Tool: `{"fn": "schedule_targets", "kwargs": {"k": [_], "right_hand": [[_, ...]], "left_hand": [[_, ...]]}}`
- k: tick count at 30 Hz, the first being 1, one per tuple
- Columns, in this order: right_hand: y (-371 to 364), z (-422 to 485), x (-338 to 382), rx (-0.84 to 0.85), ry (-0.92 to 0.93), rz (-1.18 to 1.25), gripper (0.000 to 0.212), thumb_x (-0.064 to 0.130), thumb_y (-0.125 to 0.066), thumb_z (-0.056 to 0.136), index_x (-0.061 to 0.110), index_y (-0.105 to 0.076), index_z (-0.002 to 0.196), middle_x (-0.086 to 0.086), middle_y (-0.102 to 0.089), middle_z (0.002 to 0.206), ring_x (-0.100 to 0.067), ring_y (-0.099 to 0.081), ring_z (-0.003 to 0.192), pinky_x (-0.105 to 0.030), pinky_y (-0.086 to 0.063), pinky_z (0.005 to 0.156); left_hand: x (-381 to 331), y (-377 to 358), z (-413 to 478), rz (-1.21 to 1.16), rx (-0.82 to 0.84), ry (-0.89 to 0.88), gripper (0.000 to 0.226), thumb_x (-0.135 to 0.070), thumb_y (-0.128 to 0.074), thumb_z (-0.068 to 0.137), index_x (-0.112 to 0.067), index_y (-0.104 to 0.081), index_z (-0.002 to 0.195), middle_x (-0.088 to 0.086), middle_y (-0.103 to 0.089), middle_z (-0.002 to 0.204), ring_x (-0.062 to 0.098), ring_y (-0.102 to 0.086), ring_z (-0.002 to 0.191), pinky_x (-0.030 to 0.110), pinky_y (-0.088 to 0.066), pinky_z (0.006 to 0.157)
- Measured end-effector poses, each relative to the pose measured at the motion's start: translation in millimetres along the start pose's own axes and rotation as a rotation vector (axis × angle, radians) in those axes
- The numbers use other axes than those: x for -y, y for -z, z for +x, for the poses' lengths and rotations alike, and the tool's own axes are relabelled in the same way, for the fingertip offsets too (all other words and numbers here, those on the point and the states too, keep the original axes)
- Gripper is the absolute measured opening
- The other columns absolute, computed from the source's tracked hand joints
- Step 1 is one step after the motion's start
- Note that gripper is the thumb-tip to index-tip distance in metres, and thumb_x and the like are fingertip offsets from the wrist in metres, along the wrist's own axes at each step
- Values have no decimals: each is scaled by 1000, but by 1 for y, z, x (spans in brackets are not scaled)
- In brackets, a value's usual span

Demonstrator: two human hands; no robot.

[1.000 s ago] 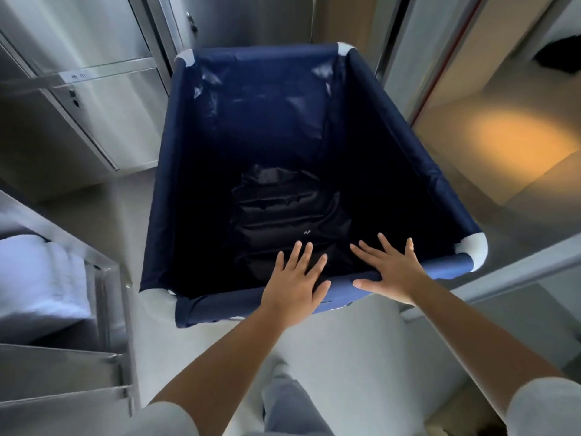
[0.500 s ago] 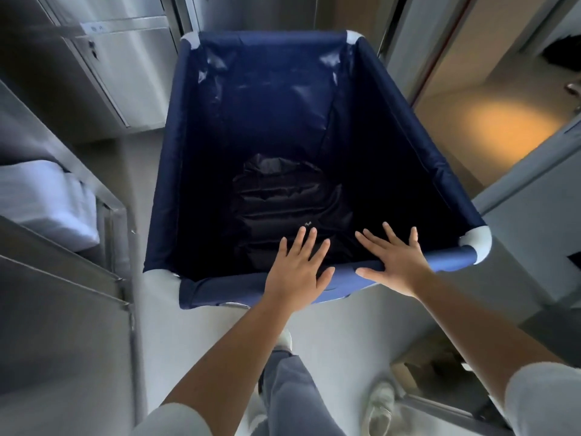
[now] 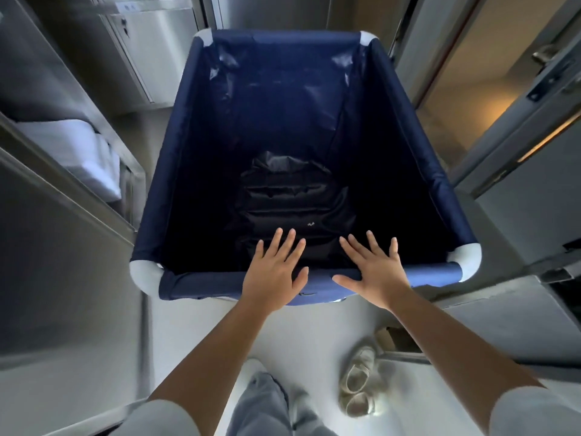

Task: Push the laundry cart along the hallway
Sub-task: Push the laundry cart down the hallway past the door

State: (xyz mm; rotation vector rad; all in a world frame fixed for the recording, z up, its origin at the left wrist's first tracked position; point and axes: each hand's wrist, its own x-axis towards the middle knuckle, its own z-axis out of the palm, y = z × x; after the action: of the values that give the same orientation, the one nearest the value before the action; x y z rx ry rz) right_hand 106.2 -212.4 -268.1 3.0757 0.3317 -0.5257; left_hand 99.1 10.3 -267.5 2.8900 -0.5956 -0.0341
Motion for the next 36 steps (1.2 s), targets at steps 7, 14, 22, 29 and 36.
{"fn": "schedule_targets", "kwargs": {"k": [7,14,22,29,36], "right_hand": [[-19,-40,29,0,49,2,86,78,-2,71,34,16,142,9,2,157,-24,15,142,-52,17,108],[-29,-56,86,-21,24,35,85,77,5,69,32,22,139,8,4,158,-25,15,142,-53,15,109],[-31,-48,180,-72,-93,132,81,78,2,70,35,30,132,10,3,157,-24,15,143,-53,10,111],[-25,-18,253,-90,-188,182,82,79,-1,70,35,30,132,10,3,157,-25,15,142,-56,2,111],[-8,33,295,-82,-236,195,85,78,-4,73,33,20,141,6,3,158,-27,15,142,-56,3,111]], "left_hand": [[-1,6,-51,57,45,7,53,-27,-31,83,-10,-55,127,11,-51,136,33,-45,126,54,-42,94],[40,15,-84,93,101,-30,51,-30,-30,87,-11,-53,129,10,-50,137,32,-45,126,53,-42,95],[126,32,-106,105,116,-119,50,-31,-33,87,-10,-54,127,9,-51,136,31,-46,125,51,-43,94],[204,47,-100,132,99,-233,49,-30,-33,86,-11,-57,125,9,-53,134,32,-48,123,52,-44,92],[267,61,-64,137,103,-295,51,-31,-32,85,-11,-57,125,10,-52,134,33,-47,124,54,-42,94]]}}
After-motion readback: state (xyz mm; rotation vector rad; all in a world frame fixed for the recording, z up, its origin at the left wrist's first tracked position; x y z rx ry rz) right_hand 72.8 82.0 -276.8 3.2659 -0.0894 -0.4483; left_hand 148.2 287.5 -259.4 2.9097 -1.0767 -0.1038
